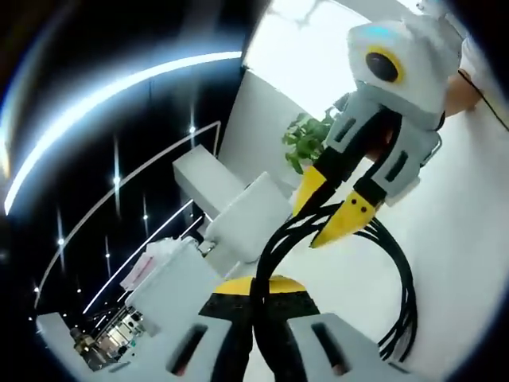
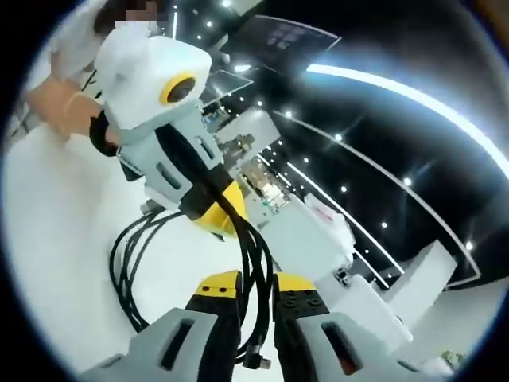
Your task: Coil the Type-C to USB data cable on the desktop and secure it with Velcro straps.
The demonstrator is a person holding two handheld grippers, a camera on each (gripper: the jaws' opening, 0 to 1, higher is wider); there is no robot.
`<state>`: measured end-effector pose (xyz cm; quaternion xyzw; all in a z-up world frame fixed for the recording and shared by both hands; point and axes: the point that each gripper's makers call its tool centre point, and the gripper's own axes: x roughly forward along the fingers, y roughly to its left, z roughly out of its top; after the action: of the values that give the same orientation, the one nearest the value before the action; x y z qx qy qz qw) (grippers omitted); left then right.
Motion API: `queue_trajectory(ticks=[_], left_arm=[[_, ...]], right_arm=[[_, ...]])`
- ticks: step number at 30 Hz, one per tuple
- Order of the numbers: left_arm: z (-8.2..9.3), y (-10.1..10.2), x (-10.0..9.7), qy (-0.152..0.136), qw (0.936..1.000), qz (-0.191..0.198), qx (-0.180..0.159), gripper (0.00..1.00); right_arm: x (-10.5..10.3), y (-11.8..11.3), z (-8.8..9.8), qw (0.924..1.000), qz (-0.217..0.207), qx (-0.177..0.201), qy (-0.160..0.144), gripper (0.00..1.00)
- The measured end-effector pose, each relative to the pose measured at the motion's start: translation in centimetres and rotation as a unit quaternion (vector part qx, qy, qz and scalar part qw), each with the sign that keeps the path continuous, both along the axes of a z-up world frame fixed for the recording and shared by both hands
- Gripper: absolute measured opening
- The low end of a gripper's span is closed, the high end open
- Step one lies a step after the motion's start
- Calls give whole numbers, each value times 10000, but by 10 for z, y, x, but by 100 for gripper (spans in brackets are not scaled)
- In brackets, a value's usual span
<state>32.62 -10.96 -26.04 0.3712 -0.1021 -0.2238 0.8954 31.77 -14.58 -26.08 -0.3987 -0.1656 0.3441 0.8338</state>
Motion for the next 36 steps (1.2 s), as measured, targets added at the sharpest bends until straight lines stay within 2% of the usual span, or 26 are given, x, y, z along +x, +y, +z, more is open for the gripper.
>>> queue_trajectory(ticks=[3, 8, 9, 11, 13, 15, 16, 17, 18, 19, 21, 22, 23, 24, 26, 27, 28, 30, 31, 34, 35, 36], left_arm=[[-3, 4, 1, 133, 9999, -10, -40, 4], [-15, 13, 4, 357, 9992, 107, 154, 4], [-19, 17, 4, 410, 9988, 154, 218, 4], [-28, 27, 6, 574, 9973, 276, 378, 4], [-35, 37, 8, 714, 9960, 360, 393, 4], [-46, 51, 11, 978, 9937, 421, 337, 4], [-51, 58, 13, 1091, 9927, 436, 260, 4], [-54, 63, 13, 1133, 9924, 427, 224, 4], [-58, 73, 13, 1228, 9915, 404, 156, 4], [-62, 82, 11, 1303, 9903, 452, 147, 4], [-67, 102, 7, 1334, 9892, 578, 163, 4], [-68, 112, 4, 1343, 9889, 622, 148, 4], [-70, 122, 0, 1351, 9888, 626, 116, 4], [-70, 129, -3, 1377, 9885, 622, -3, 4], [-67, 141, -12, 1279, 9902, 532, -145, 4], [-65, 145, -16, 1235, 9910, 488, -188, 4], [-63, 146, -19, 1163, 9921, 402, -249, 4], [-64, 149, -22, 1151, 9920, 397, -332, 4], [-64, 148, -22, 1142, 9922, 426, -272, 4], [-65, 146, -21, 1136, 9925, 395, -233, 4], [-66, 145, -22, 1151, 9923, 385, -226, 4], [-68, 145, -22, 1161, 9923, 395, -196, 4]], right_arm=[[10, 5, -4, 9998, -45, -39, 166, 13], [19, 14, -15, 9985, -33, -315, 437, 8], [19, 18, -21, 9969, 39, -302, 732, 8], [20, 27, -31, 9929, 222, -272, 1138, 7], [21, 36, -38, 9881, 345, -99, 1499, 7], [19, 48, -45, 9807, 544, 86, 1876, 8], [14, 55, -45, 9727, 731, 370, 2170, 9], [9, 62, -44, 9573, 929, 826, 2611, 10], [4, 66, -42, 9457, 1082, 1067, 2872, 11], [-1, 70, -37, 9255, 1246, 1452, 3267, 14], [-1, 76, -19, 8853, 1511, 2245, 3782, 14], [5, 76, -11, 8731, 1532, 2553, 3860, 14], [16, 76, -6, 8743, 1509, 2641, 3783, 14], [27, 78, -5, 8809, 1468, 2621, 3658, 14], [52, 83, -11, 9152, 1216, 2221, 3136, 15], [70, 91, -20, 9375, 1045, 1891, 2727, 16], [79, 103, -28, 9453, 1029, 1753, 2553, 16], [89, 123, -42, 9534, 1096, 1484, 2389, 16], [93, 141, -53, 9568, 1151, 1302, 2330, 16], [91, 182, -71, 9516, 1478, 1070, 2475, 18], [88, 195, -75, 9543, 1623, 831, 2369, 19], [87, 204, -80, 9609, 1686, 519, 2134, 19]])
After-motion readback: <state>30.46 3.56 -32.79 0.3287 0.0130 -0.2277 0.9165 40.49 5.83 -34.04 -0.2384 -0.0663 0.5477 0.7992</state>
